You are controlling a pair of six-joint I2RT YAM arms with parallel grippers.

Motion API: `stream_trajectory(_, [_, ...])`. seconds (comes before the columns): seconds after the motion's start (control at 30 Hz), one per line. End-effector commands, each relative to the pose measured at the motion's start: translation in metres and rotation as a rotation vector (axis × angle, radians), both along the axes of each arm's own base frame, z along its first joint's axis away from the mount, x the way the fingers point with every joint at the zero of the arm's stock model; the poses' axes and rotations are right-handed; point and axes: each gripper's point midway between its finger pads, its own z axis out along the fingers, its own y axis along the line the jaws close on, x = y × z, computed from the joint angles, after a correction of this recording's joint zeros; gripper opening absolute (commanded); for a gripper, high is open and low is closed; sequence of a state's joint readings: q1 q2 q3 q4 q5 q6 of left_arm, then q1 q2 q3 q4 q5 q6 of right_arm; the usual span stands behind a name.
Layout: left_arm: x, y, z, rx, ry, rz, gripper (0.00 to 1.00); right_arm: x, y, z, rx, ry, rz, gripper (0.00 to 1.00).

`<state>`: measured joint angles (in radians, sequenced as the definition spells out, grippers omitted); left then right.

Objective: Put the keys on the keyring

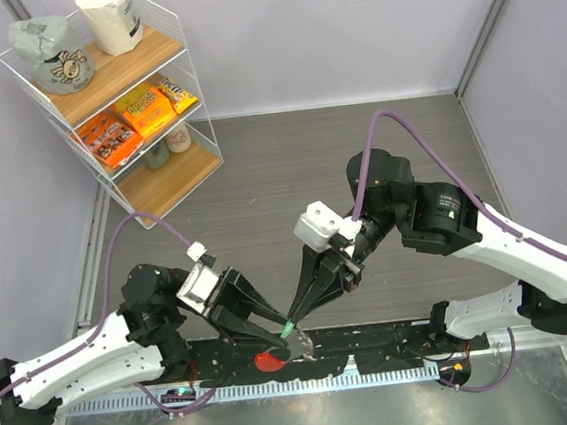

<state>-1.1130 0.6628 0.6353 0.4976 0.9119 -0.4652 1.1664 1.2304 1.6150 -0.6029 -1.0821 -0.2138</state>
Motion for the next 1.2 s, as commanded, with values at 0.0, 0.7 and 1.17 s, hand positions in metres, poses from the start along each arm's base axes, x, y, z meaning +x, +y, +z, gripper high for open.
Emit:
stream_trajectory(0.0, [-0.004,0.006,0.009,-0.044,-0.026,-0.006,0.34,-0.005,-0.009,0.023,0.083,-0.044,0.005,0.05])
stream_trajectory(0.7, [-0.013,0.012,0.009,-0.041,-0.04,-0.057,0.38,-0.005,-0.012,0.022,0.082,-0.054,-0.001,0.05])
stream_trajectory(1.17, [-0.017,0.012,0.009,-0.037,-0.05,-0.086,0.45,-0.006,-0.013,0.022,0.083,-0.058,0.006,0.06])
